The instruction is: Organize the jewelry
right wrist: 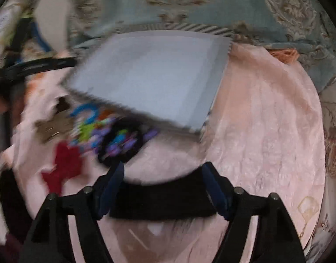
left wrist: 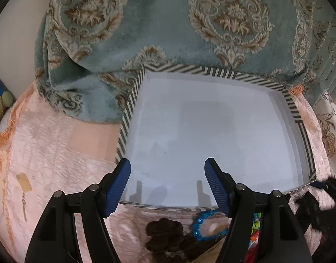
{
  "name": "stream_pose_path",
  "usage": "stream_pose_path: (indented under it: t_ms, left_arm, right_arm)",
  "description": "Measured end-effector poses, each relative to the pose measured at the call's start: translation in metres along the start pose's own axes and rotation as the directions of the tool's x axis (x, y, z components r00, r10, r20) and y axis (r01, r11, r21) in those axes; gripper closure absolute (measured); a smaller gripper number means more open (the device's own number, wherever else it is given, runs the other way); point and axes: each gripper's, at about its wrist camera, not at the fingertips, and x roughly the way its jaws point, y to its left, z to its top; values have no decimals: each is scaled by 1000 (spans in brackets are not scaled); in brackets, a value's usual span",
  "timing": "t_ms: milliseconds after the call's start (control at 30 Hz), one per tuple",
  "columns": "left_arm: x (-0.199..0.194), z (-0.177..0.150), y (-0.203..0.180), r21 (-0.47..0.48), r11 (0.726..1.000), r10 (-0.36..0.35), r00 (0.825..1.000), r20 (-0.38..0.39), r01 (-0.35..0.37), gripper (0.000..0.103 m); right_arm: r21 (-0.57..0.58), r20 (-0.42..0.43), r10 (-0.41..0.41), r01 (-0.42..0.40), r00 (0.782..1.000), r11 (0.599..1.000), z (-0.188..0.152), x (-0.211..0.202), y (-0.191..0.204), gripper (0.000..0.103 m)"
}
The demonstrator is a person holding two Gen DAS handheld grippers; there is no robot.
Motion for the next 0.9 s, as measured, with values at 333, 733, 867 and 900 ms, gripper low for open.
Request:
stream_pose_path:
  t_ms: [333,733,867,900]
  left_arm:
    - [31,-2,-2,-9,1000,12,1000,-29,-12,48]
    - [11,-49,25,6,1000,-14,999,-47,15,48]
    - [-11,-67,30,-17,998,-57,998,-34,57,48]
    - [-16,-68,31,-22,998,-65,998,-27,65,48]
  right_arm:
    - [34,82,-69,66,994,997,55,38,1,41]
    - [-168,-141,-37,13,989,986,-14,33,59,41]
    - [-156,-172,17,-45,985,987,-47,8,63,40]
    - [-163,-176,20,-49,984,985,-54,1,64,40]
